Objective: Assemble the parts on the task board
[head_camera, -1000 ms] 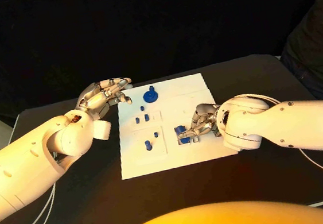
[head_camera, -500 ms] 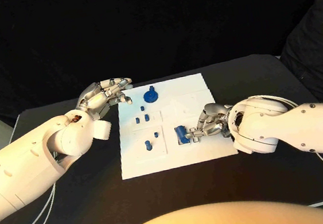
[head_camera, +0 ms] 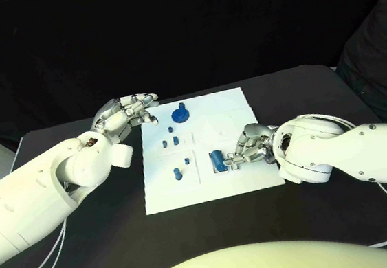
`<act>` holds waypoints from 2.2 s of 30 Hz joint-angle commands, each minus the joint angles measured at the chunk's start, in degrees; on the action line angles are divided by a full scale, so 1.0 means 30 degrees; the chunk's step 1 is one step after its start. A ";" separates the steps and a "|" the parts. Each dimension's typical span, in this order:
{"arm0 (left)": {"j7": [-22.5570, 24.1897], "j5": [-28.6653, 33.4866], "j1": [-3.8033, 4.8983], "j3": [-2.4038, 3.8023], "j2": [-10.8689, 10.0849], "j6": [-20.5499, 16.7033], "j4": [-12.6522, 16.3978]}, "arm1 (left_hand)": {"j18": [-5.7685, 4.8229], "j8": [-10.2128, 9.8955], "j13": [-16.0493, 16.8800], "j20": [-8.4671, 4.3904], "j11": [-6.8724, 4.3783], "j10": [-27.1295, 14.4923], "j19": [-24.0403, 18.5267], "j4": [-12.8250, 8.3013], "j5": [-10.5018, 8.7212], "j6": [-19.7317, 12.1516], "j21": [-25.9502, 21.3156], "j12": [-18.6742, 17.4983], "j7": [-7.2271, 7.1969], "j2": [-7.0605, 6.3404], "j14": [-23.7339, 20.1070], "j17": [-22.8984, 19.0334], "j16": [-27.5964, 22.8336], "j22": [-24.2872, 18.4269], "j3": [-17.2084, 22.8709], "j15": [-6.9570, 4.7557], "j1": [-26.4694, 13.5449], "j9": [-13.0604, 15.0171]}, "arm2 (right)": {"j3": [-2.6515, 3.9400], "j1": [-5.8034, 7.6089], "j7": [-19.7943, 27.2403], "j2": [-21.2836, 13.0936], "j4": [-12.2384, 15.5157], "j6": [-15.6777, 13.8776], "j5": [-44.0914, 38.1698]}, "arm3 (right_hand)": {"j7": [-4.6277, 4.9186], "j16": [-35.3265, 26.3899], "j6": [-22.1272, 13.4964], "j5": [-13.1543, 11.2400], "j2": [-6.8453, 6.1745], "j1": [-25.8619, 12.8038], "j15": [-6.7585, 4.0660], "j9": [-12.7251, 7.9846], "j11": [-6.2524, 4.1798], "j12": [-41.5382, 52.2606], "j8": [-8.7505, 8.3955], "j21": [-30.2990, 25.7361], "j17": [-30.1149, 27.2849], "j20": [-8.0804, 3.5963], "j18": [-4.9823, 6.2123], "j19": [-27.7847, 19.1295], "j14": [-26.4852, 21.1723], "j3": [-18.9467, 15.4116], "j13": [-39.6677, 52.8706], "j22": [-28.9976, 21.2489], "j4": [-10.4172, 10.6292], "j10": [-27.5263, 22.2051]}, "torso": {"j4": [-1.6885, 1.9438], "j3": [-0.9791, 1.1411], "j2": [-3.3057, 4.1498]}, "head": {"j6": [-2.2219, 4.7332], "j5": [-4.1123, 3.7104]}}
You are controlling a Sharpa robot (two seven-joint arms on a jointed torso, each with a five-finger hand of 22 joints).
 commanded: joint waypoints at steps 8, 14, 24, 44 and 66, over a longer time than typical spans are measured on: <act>0.0054 -0.0081 0.0003 0.0010 0.0034 0.0365 0.0053 | 0.0097 0.0095 -0.0027 0.0047 0.0033 -0.0176 0.0130 0.0132 0.0027 -0.0156 -0.0134 0.0074 0.0027 0.0124 -0.0106 0.0023 0.0040 -0.0032 -0.0016 0.0070 0.0013 0.0017 | -0.0011 -0.0355 -0.0035 0.0637 -0.0728 -0.0313 -0.0646 | -0.0110 0.0080 0.0198 -0.0028 0.0485 0.0744 -0.0181 0.0028 -0.0164 0.0190 0.0177 0.0196 0.5021 -0.0127 -0.0180 0.0168 0.1956 0.0037 0.4272 0.1019 0.0028 0.1493 | -0.0001 -0.0029 -0.0026 | 0.0003 -0.0017; 0.0043 -0.0092 0.0003 0.0011 0.0018 0.0373 0.0059 | 0.0097 0.0095 -0.0027 0.0047 0.0033 -0.0176 0.0130 0.0132 0.0027 -0.0156 -0.0134 0.0074 0.0027 0.0124 -0.0106 0.0023 0.0040 -0.0032 -0.0016 0.0070 0.0013 0.0017 | -0.0017 -0.0533 -0.0068 0.0865 -0.0843 -0.0290 -0.0617 | -0.0121 0.0080 0.0204 -0.0065 0.0476 0.0847 -0.0188 0.0032 -0.0174 0.0203 0.0188 0.0209 0.5021 -0.0132 -0.0183 0.0173 0.1956 0.0034 0.4282 0.1034 0.0008 0.1501 | -0.0002 -0.0019 -0.0019 | 0.0003 -0.0059; 0.0018 -0.0095 0.0004 0.0011 -0.0034 0.0375 0.0073 | 0.0097 0.0095 -0.0027 0.0047 0.0033 -0.0176 0.0130 0.0132 0.0027 -0.0156 -0.0134 0.0074 0.0027 0.0124 -0.0106 0.0023 0.0040 -0.0032 -0.0016 0.0070 0.0013 0.0017 | -0.0019 -0.0582 -0.0129 0.0907 -0.0897 -0.0298 -0.0669 | -0.0128 0.0080 0.0211 -0.0075 0.0471 0.0910 -0.0193 0.0035 -0.0180 0.0201 0.0197 0.0203 0.5021 -0.0136 -0.0181 0.0173 0.1956 0.0033 0.4281 0.1036 0.0003 0.1501 | 0.0009 -0.0009 -0.0002 | 0.0003 -0.0053; 0.0002 -0.0104 0.0005 0.0011 -0.0020 0.0419 0.0036 | 0.0097 0.0095 -0.0027 0.0047 0.0033 -0.0176 0.0130 0.0132 0.0027 -0.0156 -0.0134 0.0074 0.0027 0.0124 -0.0106 0.0023 0.0040 -0.0032 -0.0016 0.0070 0.0013 0.0017 | -0.0014 -0.0598 0.0805 0.0580 -0.0514 -0.1086 -0.0408 | -0.0058 0.0080 -0.0021 0.0380 0.0266 0.1311 -0.0190 -0.0047 -0.0145 0.0289 0.0069 0.0114 0.5021 -0.0157 -0.0176 0.0162 0.1956 -0.0194 0.4350 0.1065 0.0063 0.1548 | 0.0004 0.0004 -0.0015 | 0.0003 -0.0062; 0.0000 -0.0105 0.0002 0.0005 -0.0031 0.0390 -0.0023 | 0.0096 0.0118 -0.0035 0.0056 0.0039 -0.0207 0.0154 0.0232 0.0022 -0.0177 -0.0187 0.0100 0.0032 0.0125 -0.0119 0.0025 0.0046 -0.0069 -0.0067 0.0079 0.0000 0.0019 | 0.0281 0.1106 0.1498 -0.2503 -0.0877 0.1769 -0.0294 | 0.0622 -0.0123 0.0271 -0.0397 -0.0777 0.2701 0.0350 -0.2159 0.0470 -0.0054 -0.2722 -0.1112 0.4593 0.0356 0.0001 -0.0107 0.1857 -0.1288 0.4151 0.0815 0.0093 0.1373 | -0.0116 0.0008 -0.0078 | 0.0003 -0.0480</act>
